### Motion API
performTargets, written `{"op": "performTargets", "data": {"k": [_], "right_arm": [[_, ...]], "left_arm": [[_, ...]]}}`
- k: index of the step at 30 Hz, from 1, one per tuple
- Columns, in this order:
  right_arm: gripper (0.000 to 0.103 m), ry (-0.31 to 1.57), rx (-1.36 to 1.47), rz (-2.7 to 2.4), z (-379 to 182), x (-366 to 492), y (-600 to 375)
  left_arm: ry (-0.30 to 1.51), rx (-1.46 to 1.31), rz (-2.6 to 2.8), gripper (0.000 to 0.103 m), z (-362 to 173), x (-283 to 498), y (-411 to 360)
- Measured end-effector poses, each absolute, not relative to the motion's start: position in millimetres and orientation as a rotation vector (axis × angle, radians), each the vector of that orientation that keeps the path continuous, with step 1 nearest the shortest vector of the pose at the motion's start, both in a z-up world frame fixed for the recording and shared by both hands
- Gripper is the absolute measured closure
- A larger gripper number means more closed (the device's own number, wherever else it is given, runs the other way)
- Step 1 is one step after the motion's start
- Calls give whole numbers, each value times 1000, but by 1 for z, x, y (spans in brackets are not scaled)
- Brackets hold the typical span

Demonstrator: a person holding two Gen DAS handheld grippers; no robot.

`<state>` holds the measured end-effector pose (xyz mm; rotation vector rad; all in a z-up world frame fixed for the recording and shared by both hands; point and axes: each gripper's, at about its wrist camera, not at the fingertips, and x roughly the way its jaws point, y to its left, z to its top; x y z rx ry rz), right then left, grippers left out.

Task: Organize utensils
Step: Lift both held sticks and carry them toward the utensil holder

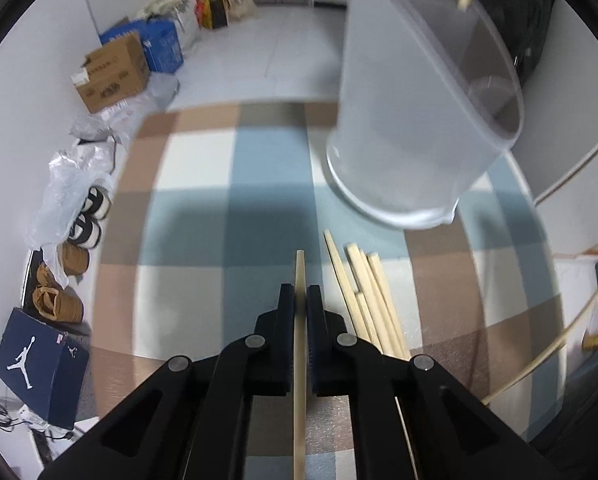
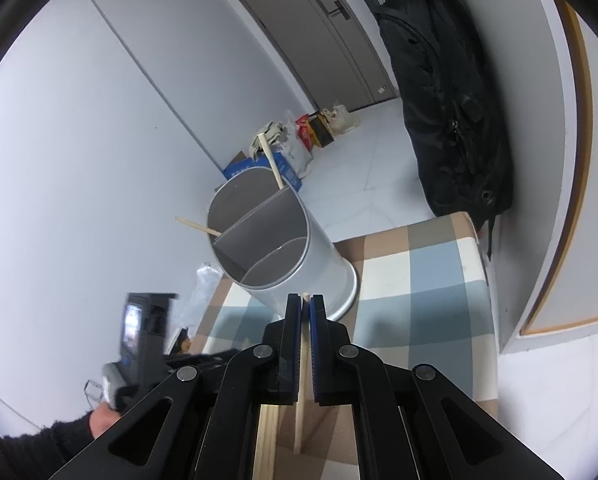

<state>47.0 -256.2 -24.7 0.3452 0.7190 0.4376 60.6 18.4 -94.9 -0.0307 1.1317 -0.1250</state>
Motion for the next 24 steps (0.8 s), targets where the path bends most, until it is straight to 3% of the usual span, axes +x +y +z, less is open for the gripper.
{"op": "performTargets", "data": {"k": [12,24], "right_arm": [[100,632,289,460,-8,28,-242],[100,586,227,482,5,12,-222]], "left_arm": [[865,-109,-166,101,-33,35,26],[752,-108,-226,101,3,21,31]]}}
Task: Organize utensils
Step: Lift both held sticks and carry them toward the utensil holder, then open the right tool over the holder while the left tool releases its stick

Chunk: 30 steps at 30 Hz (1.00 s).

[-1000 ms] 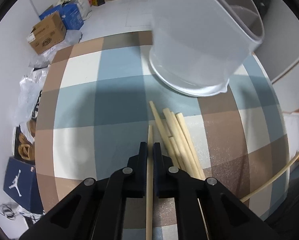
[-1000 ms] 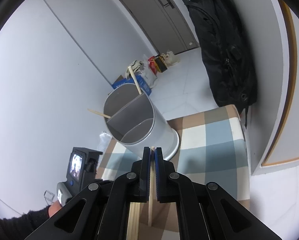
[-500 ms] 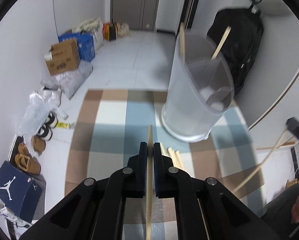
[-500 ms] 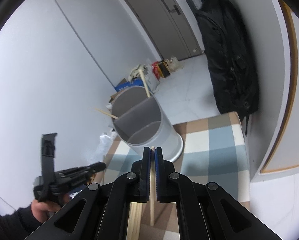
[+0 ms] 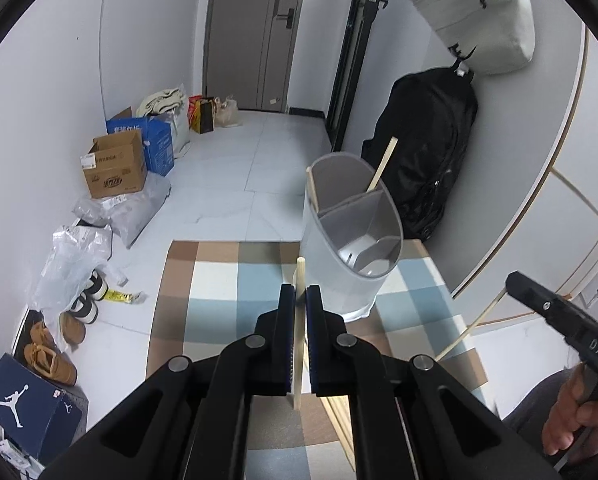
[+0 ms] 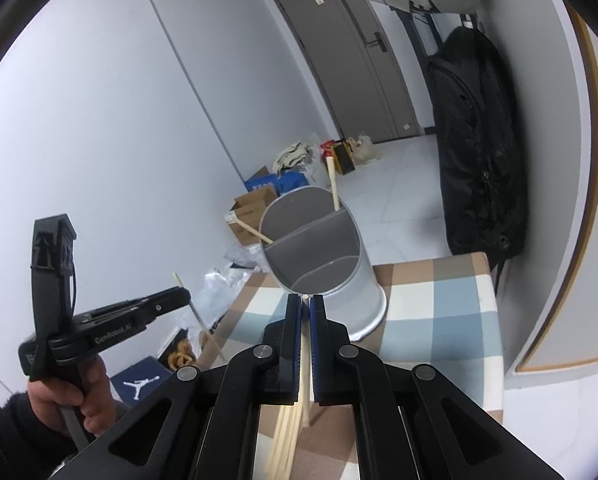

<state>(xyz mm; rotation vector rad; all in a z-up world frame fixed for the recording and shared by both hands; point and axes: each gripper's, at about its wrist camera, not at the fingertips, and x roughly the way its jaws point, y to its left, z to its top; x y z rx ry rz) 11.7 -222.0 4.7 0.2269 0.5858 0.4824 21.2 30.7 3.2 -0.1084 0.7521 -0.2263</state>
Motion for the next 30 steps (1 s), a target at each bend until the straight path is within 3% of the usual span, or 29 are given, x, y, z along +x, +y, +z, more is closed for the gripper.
{"op": "performTargets", "data": {"k": [18,30], "right_arm": [[100,476,213,509,93,42,-210],[100,444,168,499,145,102,-194]], "left_arm": [[623,-130,-310,101,87,28,27],[556,-113,-320,101,129,74,14]]}}
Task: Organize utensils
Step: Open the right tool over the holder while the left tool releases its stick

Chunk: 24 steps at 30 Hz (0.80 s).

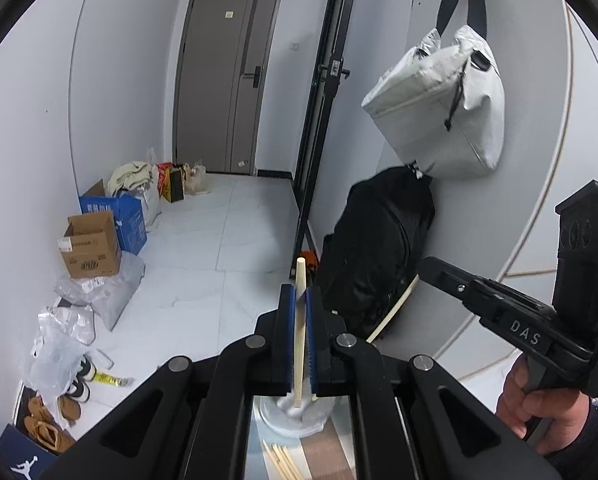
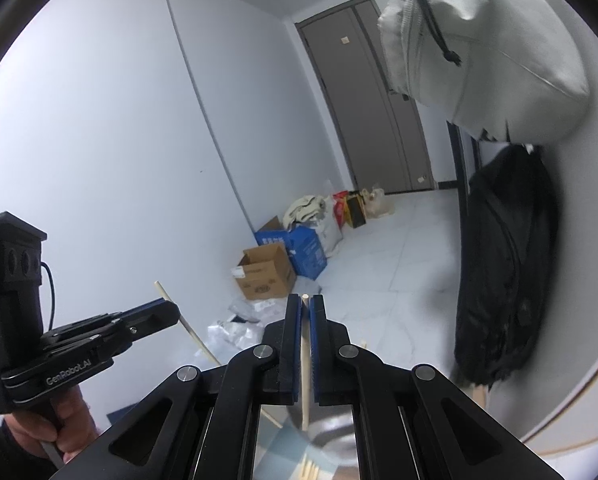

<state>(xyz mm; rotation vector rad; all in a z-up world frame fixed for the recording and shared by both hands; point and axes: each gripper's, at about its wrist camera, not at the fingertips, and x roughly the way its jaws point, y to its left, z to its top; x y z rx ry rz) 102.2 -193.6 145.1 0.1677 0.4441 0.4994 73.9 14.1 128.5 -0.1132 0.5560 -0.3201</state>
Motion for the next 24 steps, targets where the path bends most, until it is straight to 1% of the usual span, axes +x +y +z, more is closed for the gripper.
{"op": "performTargets", "data": {"k": [4,8,15,24], "right_arm": [[100,439,154,493,151,124,-192],[100,443,129,482,149,146,-189],[100,465,126,480,130,169,-186],[100,503,95,498,104,188,-178]], "left_arm": [[547,-108,-313,101,133,90,9],[556,-102,-309,101,123,110,4],[608,-111,-327,101,93,134,5],[639,-97,-332,101,77,146,0]]}}
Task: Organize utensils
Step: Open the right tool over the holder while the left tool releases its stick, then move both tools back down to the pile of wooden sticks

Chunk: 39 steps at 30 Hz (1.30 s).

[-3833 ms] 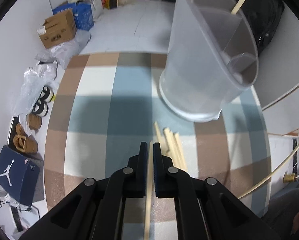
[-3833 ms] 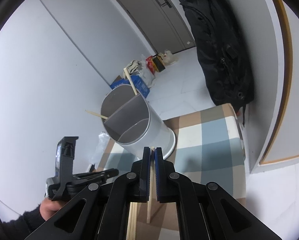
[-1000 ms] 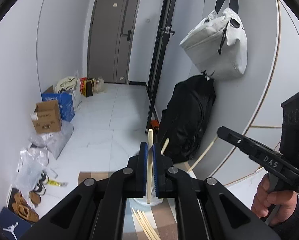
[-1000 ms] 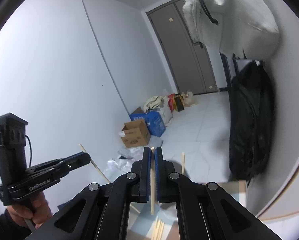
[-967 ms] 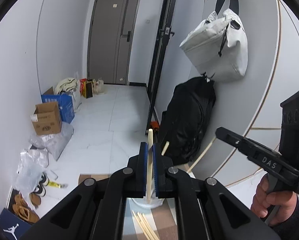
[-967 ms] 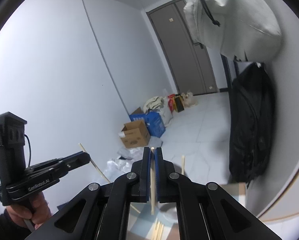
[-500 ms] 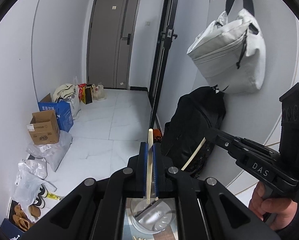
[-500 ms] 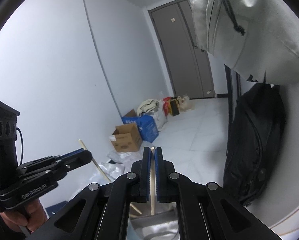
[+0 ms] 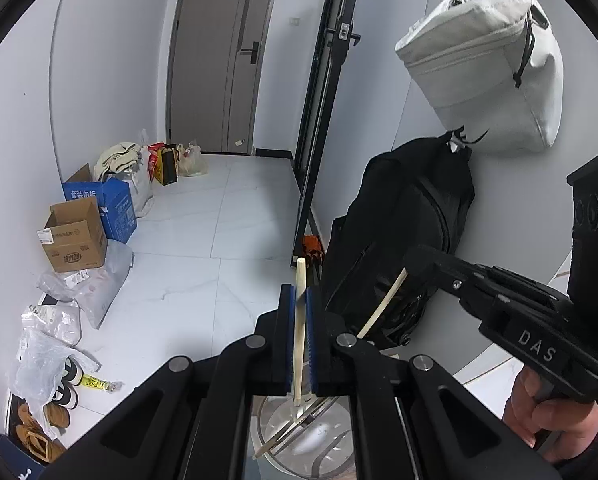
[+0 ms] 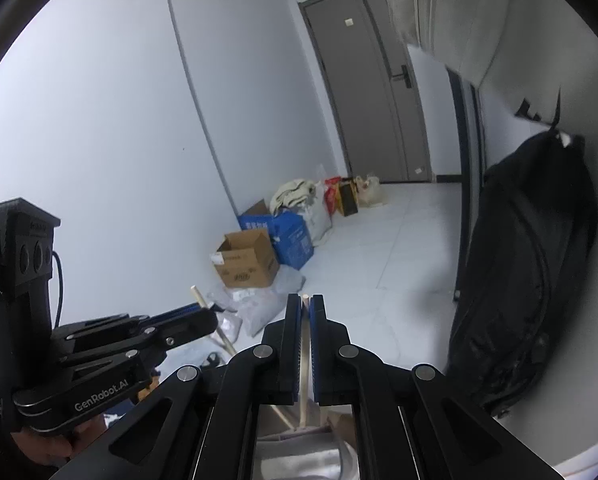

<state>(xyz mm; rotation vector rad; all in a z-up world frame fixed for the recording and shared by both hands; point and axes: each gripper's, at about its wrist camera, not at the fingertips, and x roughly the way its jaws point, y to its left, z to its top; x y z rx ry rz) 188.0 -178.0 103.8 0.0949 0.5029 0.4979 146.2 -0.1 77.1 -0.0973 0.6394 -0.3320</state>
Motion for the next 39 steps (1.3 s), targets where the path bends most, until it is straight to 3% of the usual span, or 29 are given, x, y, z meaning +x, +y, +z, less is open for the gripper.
{"op": "performTargets", "data": {"k": [12,17,22,24,26,28,33,36,39], "right_arm": [[98,583,86,542,74,188,-171],[95,594,141,535,70,181,-184],[84,590,196,520,69,171,-201],[72,578,213,508,70,163,-207],[66,565,235,498,72,154,-214],[62,558,248,492,73,145,-218],[48,540,255,482,74,122,-224],[37,529,259,478,75,108,-225],[34,517,259,476,76,96,-224]], "left_arm": [[740,-71,-416,101,64,150,-8],[738,-85,-413,86,67,146,-4],[734,-87,-372,82,70,137,-2],[722,-89,-346,77,71,129,1],[708,-85,-324,60,72,123,2],[684,-87,-294,55,74,114,4],[674,-91,-248,53,77,98,7],[663,-79,-228,47,76,87,7],[642,-71,-213,41,78,75,8]]}}
